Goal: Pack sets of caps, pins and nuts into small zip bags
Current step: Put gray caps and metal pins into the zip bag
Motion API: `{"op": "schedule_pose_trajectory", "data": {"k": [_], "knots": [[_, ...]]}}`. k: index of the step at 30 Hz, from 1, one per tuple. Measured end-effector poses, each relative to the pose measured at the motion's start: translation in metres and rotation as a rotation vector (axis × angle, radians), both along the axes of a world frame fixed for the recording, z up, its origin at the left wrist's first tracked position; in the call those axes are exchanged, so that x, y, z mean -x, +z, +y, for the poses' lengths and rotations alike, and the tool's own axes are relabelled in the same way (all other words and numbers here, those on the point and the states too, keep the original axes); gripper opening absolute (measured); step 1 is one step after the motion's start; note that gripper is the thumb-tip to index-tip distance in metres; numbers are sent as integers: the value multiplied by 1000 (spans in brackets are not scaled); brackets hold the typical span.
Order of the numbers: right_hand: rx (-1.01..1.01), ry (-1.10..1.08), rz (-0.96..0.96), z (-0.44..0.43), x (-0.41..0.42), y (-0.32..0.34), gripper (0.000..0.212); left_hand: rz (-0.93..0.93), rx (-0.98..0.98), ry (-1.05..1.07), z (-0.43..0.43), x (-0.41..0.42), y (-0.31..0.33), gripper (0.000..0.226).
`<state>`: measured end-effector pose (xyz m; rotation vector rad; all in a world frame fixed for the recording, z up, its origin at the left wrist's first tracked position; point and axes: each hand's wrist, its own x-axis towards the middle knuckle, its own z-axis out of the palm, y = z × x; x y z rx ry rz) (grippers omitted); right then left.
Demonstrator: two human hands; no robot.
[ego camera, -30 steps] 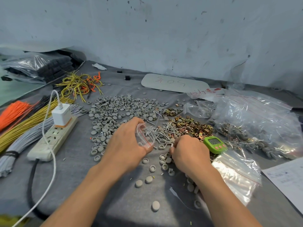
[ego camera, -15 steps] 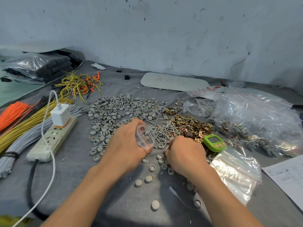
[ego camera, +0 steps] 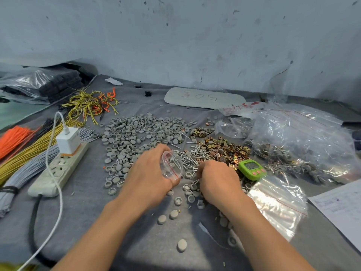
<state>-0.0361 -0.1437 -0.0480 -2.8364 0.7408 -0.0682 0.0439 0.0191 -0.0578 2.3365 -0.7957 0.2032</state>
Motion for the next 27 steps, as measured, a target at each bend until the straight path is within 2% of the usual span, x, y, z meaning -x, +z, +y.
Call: {"op": "schedule_pose_trajectory", "data": {"k": [3, 7, 12, 17, 21, 23, 25, 27], "knots": [[109, 38, -55, -1, -1, -3, 18, 6, -18, 16, 1, 0, 1, 59], [86, 15, -253, -5, 4, -5, 15, 11, -23, 12, 3, 0, 1, 58], [-296, 7, -599, -9, 18, 8, 16, -1, -8, -21, -1, 2, 2, 53], [-284, 231, -582, 12, 21, 16, 16, 26, -25, -41, -8, 9, 1, 48], [-257, 340, -536, 23, 11, 14, 18, 39, -3, -92, -12, 14, 3, 30], [-418, 321, -585, 23, 8, 14, 19, 38, 3, -105, -11, 14, 4, 28], [-566, 212, -676, 15, 7, 14, 18, 49, 4, -87, -9, 12, 5, 32], [-519, 63, -712, 0, 6, 14, 16, 75, 35, -53, -5, 9, 6, 38]]}}
